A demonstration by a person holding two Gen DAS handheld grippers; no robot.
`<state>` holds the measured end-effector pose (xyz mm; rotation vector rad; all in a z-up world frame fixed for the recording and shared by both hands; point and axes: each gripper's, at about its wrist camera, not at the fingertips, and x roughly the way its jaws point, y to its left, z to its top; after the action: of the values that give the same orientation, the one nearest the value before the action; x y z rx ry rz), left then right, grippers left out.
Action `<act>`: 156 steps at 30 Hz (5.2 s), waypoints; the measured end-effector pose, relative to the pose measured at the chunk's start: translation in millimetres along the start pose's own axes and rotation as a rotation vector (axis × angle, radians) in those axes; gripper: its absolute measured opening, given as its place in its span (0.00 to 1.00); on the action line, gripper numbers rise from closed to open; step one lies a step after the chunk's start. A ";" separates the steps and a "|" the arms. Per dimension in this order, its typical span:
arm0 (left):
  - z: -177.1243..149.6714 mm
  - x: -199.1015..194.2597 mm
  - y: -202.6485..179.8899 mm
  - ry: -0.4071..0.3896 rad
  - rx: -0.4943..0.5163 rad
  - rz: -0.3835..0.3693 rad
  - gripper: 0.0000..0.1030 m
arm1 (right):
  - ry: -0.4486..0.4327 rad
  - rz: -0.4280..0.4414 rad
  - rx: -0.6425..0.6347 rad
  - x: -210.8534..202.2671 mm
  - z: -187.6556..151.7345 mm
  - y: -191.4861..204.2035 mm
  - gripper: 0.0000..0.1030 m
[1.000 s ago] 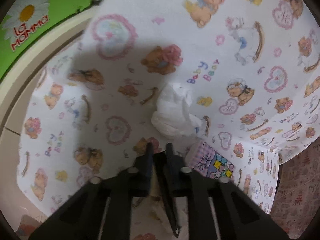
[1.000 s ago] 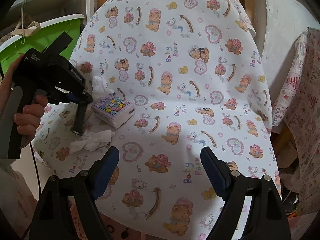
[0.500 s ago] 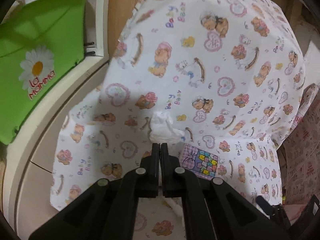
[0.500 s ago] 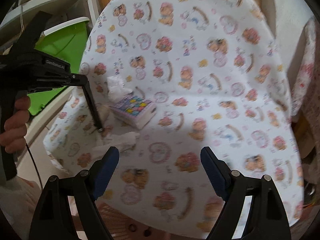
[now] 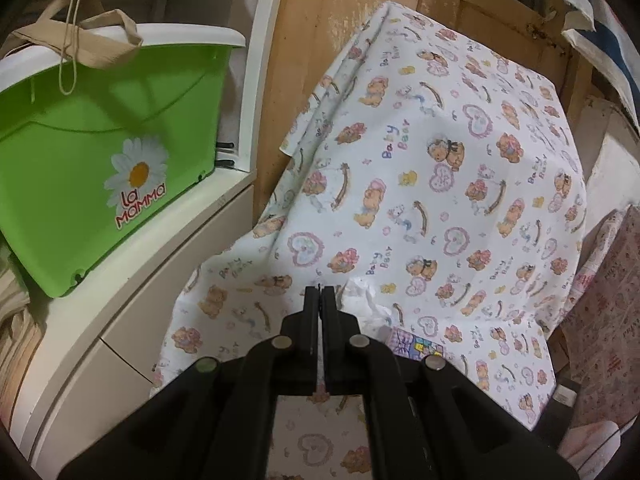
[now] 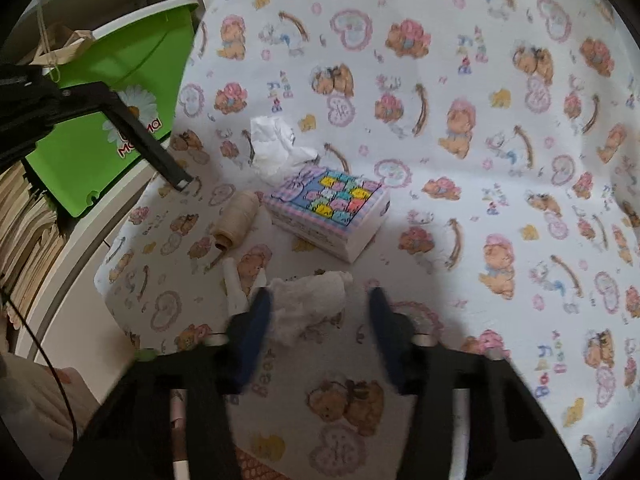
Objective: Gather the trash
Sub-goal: 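Close the right tool on the crumpled white tissue and lift it, then carry the tissue over the pink basket and open the right tool, then move the left tool to the beige twine spool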
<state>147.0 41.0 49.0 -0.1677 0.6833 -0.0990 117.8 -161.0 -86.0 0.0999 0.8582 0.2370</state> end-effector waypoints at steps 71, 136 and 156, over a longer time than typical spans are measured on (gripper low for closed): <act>-143.6 -42.0 -13.2 0.420 0.039 -0.126 0.01 | -0.001 0.112 -0.033 -120.4 -74.6 31.5 0.06; -128.4 -42.2 -4.9 0.218 0.100 0.135 0.92 | -0.159 -0.092 -0.049 -126.8 -74.5 19.1 0.59; -29.0 -31.9 -25.0 0.045 0.193 0.108 1.00 | -0.235 -0.062 -0.108 -148.4 19.4 -0.3 0.73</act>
<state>103.1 17.6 51.3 0.0571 0.7222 -0.0652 39.1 -197.8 35.9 -0.0005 0.6130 0.2085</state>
